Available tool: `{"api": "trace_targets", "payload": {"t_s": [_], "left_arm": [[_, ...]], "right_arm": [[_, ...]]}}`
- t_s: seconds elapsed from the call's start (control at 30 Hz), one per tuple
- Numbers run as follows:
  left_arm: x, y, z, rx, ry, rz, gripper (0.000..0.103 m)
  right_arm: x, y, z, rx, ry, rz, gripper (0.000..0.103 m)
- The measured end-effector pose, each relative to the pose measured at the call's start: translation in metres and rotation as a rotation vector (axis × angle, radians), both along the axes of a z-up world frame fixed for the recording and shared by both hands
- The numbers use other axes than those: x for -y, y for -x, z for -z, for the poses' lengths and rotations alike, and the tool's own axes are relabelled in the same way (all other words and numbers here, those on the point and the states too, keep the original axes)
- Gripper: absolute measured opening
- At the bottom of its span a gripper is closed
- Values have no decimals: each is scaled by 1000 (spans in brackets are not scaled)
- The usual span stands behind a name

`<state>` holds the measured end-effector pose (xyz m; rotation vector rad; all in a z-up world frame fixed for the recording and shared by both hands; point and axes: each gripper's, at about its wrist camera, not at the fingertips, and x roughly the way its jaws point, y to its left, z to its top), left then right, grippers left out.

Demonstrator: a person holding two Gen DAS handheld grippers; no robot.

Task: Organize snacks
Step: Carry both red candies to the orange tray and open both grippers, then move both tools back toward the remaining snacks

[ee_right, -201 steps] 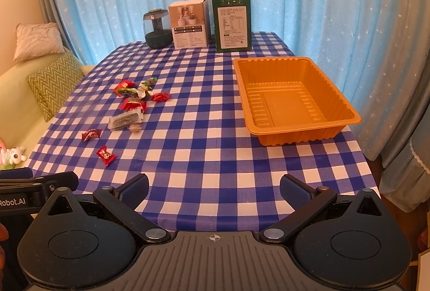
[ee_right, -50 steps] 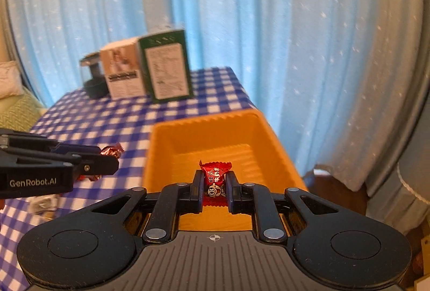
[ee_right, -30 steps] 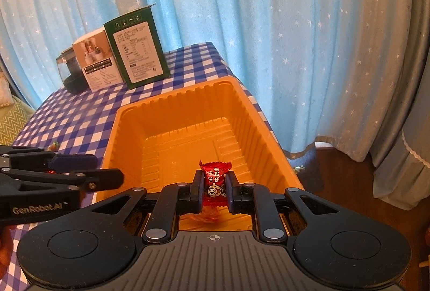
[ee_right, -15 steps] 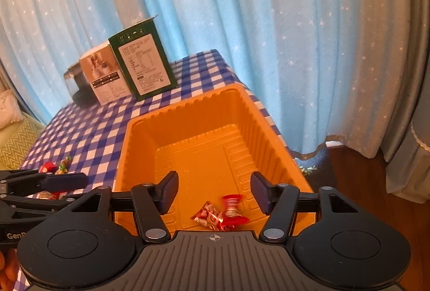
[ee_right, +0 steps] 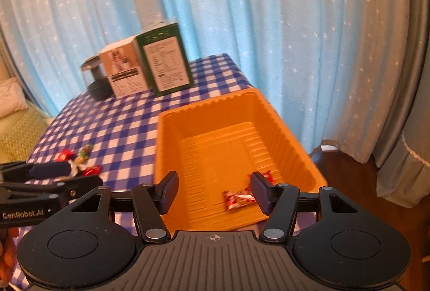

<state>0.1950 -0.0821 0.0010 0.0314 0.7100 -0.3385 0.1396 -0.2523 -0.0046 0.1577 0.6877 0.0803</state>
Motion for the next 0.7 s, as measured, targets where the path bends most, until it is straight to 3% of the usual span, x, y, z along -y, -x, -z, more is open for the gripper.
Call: {"api": "trace_targets", "payload": {"t_s": [0.23,0.4,0.7], "left_arm": [[-36,33,-10,7,18,-56,78],[-65,54,-17,17,23,-102,84],[-127,84,-16,13,26,-199,86]], "right_arm": [[-42,23,-12,0,25,-42,61],[-71,35,-14,-6,33,-79,75],[-123,38,-7,-19,70,-184,81]]}}
